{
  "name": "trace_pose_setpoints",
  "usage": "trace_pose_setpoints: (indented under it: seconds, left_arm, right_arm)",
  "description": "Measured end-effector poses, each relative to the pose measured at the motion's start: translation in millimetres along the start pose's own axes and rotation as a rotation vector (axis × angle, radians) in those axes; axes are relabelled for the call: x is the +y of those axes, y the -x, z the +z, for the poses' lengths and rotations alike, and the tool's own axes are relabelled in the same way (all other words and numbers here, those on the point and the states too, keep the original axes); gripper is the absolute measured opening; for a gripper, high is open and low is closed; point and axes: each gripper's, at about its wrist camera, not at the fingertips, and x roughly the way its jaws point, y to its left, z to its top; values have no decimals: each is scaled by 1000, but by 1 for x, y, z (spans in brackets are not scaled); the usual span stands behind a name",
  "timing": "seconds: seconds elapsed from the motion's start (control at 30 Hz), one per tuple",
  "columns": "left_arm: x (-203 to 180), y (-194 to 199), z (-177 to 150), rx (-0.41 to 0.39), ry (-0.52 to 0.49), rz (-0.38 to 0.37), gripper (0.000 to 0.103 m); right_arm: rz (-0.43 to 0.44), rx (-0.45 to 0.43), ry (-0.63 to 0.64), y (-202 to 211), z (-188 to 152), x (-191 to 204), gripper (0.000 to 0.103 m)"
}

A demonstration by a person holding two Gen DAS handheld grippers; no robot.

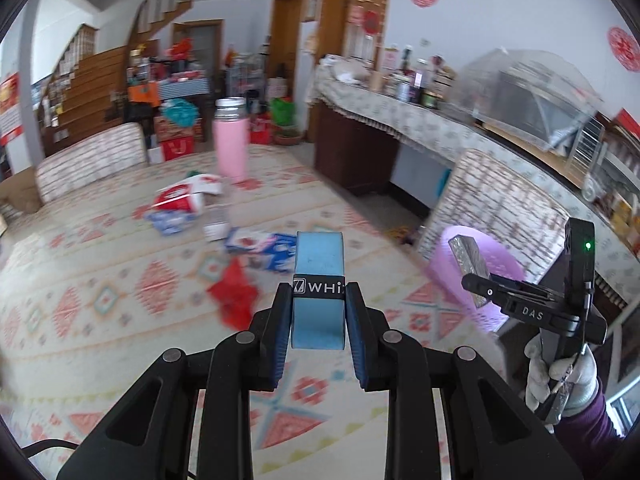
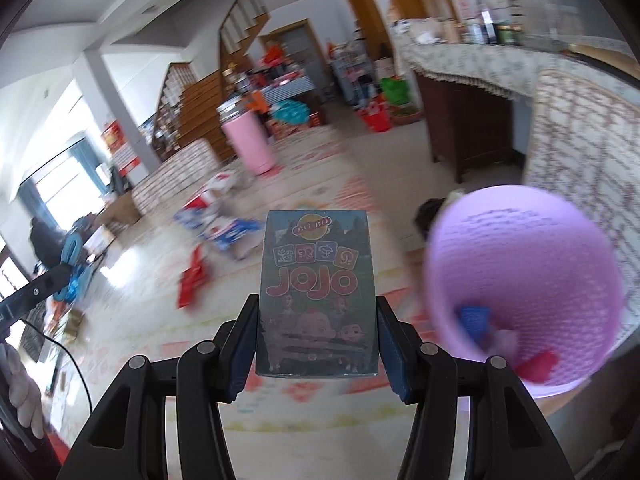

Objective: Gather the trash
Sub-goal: 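Carry the JOJO box and blue strip over the pink basket, then open both tools to drop the JOJO box and blue strip into the basket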

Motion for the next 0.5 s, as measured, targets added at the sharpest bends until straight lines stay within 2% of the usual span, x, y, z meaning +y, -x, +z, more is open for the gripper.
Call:
trace_pose_setpoints:
  seconds: [0.3,0.5]
  left_arm:
    - [-71,-62,26,59,-54,-122,25]
    - [-114,-109,45,116,-59,-184,25]
  right_arm:
    - [-132,-33,-69,31,8,-84,59]
    - [-183,-53,-123,47,14,-133,59]
